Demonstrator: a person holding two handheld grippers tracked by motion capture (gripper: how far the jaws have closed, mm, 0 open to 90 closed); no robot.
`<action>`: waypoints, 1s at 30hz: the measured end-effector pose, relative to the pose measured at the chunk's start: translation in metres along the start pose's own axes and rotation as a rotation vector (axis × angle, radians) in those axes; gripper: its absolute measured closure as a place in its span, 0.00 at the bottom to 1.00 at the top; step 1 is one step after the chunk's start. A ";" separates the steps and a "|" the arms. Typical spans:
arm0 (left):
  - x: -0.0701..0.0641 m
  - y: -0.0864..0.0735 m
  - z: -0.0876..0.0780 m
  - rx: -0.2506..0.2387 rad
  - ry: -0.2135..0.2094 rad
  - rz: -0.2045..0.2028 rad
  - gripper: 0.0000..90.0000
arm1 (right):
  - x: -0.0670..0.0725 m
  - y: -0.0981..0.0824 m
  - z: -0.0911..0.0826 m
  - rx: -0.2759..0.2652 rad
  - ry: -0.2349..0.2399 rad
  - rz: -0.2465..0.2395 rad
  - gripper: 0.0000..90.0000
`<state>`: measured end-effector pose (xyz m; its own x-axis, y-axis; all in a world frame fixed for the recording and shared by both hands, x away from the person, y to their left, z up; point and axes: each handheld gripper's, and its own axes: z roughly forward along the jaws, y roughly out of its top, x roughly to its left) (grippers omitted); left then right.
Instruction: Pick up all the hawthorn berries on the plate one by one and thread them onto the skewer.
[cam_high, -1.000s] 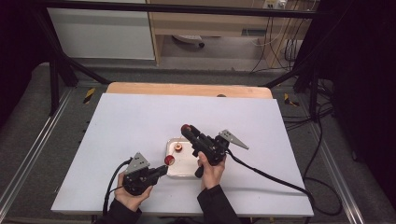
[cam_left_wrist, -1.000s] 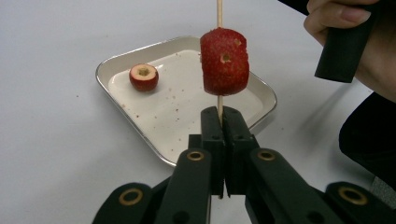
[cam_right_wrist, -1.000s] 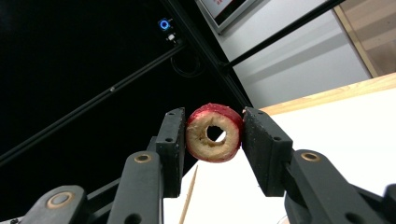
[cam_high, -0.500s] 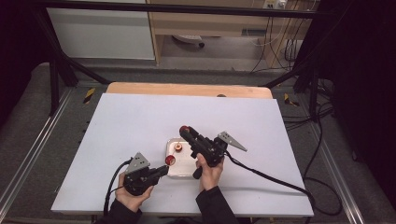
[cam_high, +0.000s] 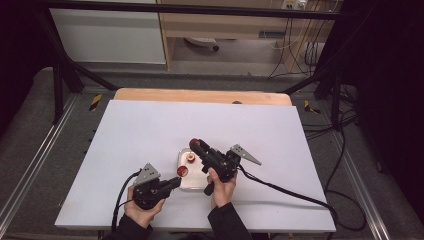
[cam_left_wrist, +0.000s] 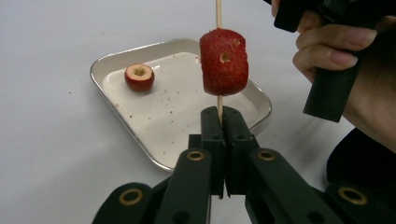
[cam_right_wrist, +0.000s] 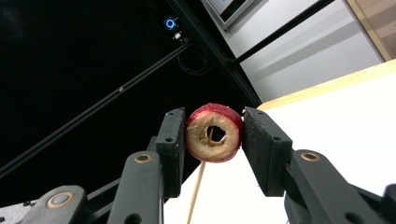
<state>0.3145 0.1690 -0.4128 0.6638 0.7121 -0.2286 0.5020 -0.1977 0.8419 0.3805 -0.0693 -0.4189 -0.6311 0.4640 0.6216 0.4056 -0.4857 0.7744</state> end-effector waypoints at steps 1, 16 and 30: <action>0.000 0.000 0.000 0.000 0.000 0.000 0.98 | 0.000 -0.001 0.000 0.001 0.003 -0.001 0.67; -0.002 -0.002 0.001 0.005 0.011 0.006 0.98 | 0.003 -0.008 -0.003 0.007 -0.001 0.009 0.68; -0.005 -0.005 0.002 -0.011 0.030 0.006 0.99 | 0.005 -0.013 -0.005 0.008 -0.009 0.020 0.68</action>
<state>0.3100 0.1650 -0.4170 0.6501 0.7305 -0.2091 0.4916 -0.1945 0.8488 0.3687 -0.0640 -0.4265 -0.6172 0.4607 0.6378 0.4231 -0.4891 0.7627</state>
